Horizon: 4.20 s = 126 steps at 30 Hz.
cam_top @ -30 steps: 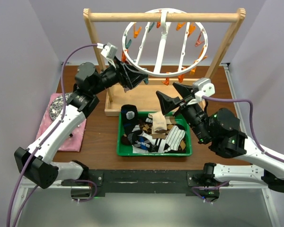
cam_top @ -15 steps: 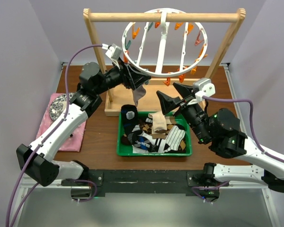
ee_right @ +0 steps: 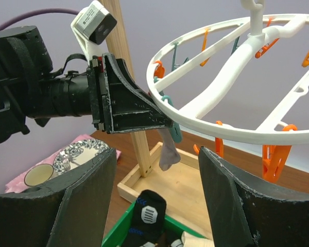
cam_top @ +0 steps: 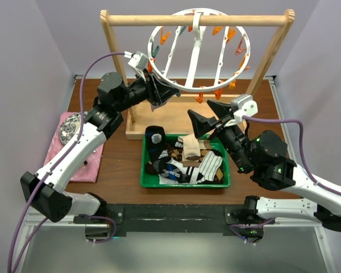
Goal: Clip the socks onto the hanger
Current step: Open the clamp at the hanger, then pick up the sock from the bin.
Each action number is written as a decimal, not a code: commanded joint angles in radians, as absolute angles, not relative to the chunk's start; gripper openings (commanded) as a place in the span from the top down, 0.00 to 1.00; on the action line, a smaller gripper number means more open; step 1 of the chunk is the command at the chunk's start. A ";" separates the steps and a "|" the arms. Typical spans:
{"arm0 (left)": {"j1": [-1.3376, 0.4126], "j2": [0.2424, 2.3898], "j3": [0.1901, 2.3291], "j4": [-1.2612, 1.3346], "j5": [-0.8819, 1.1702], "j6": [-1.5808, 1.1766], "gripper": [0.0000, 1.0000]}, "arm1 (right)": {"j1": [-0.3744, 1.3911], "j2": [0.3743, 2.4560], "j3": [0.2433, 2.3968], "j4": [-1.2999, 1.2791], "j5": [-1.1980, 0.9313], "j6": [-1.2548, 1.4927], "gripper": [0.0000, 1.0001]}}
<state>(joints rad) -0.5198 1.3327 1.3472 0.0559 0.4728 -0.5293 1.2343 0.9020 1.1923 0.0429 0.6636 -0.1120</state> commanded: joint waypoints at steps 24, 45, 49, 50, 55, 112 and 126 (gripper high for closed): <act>-0.506 1.335 1.500 -0.072 0.388 -0.457 1.00 | 1.238 0.894 1.075 0.052 0.646 -0.008 0.52; -0.551 1.301 1.578 -0.314 0.250 -0.321 1.00 | 1.115 1.045 0.873 -0.577 1.054 0.897 0.17; -0.554 1.290 1.577 -0.325 0.252 -0.313 1.00 | 1.057 1.060 0.815 -0.504 0.948 0.911 0.16; -0.552 1.284 1.574 -0.325 0.252 -0.311 1.00 | 1.042 1.063 0.777 -0.471 0.919 0.901 0.16; -0.552 1.275 1.566 -0.321 0.275 -0.316 1.00 | 0.907 1.061 0.625 -0.055 0.660 0.766 0.16; -0.557 1.256 1.457 -0.215 0.336 -0.334 1.00 | 0.971 1.597 1.025 -0.118 0.698 0.118 0.95; -0.555 1.252 1.442 -0.202 0.339 -0.337 1.00 | 0.986 1.175 0.881 0.057 0.560 0.083 1.00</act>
<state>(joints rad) -0.5522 1.2797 1.4506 -0.2203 0.3191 -0.3374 0.9764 1.3453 0.9337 -0.0620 0.6346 0.1059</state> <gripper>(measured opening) 0.295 0.010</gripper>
